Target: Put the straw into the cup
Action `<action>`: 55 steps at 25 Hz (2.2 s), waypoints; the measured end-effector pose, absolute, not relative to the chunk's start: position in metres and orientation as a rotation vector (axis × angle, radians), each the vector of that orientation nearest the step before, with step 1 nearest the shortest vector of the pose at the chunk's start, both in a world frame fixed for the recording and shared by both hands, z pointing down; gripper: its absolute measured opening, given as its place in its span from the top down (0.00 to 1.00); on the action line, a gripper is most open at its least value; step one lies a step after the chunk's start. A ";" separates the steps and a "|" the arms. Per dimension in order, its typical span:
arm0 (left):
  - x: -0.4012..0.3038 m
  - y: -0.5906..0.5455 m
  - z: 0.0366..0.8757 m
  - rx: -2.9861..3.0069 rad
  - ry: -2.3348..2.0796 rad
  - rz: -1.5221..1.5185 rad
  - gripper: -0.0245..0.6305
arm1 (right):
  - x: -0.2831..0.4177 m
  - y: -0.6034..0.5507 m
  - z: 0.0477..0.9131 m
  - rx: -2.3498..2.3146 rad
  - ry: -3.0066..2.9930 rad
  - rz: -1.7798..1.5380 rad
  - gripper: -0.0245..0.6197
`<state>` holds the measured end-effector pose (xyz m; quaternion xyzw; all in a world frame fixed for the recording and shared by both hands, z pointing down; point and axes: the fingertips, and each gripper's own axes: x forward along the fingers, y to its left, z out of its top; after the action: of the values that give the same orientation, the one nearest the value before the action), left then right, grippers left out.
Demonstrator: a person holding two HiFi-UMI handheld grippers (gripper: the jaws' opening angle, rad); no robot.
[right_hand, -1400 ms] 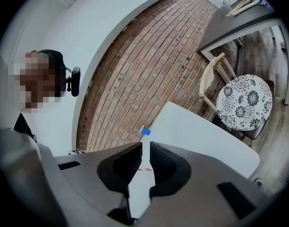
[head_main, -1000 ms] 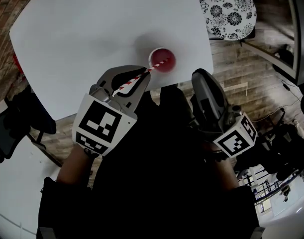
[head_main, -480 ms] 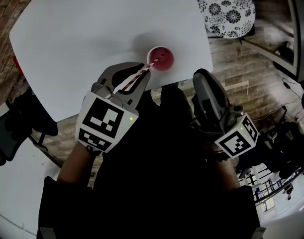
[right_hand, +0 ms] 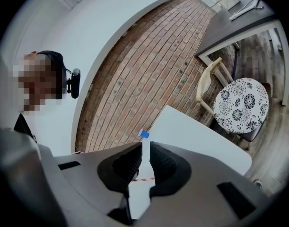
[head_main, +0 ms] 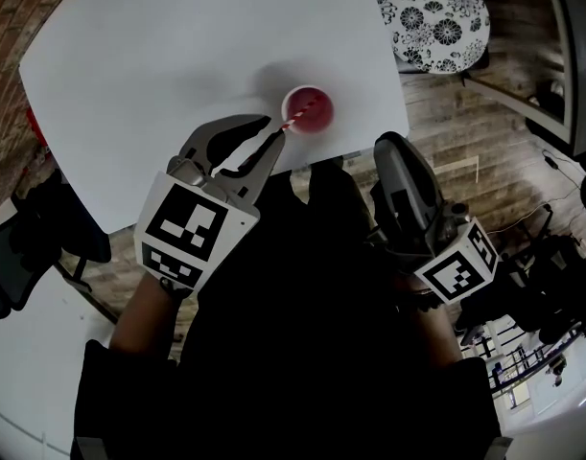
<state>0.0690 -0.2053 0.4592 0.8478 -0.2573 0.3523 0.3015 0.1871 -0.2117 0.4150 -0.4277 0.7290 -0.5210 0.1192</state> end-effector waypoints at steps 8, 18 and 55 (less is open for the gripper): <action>0.069 -0.203 0.451 2.265 -0.705 0.914 0.87 | 0.187 -0.207 0.409 -1.249 2.145 -1.501 0.86; 0.054 -0.200 0.431 2.281 -0.795 0.883 0.86 | 0.184 -0.198 0.386 -1.251 2.190 -1.428 0.86; 0.062 -0.196 0.250 2.540 -1.045 0.226 0.87 | 0.136 -0.178 0.249 -1.152 2.813 -0.542 0.88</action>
<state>0.0625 -0.1957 0.2501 0.9046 -0.3720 0.0806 0.1919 0.1357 -0.1776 0.2491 -0.3728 0.9108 -0.1755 0.0270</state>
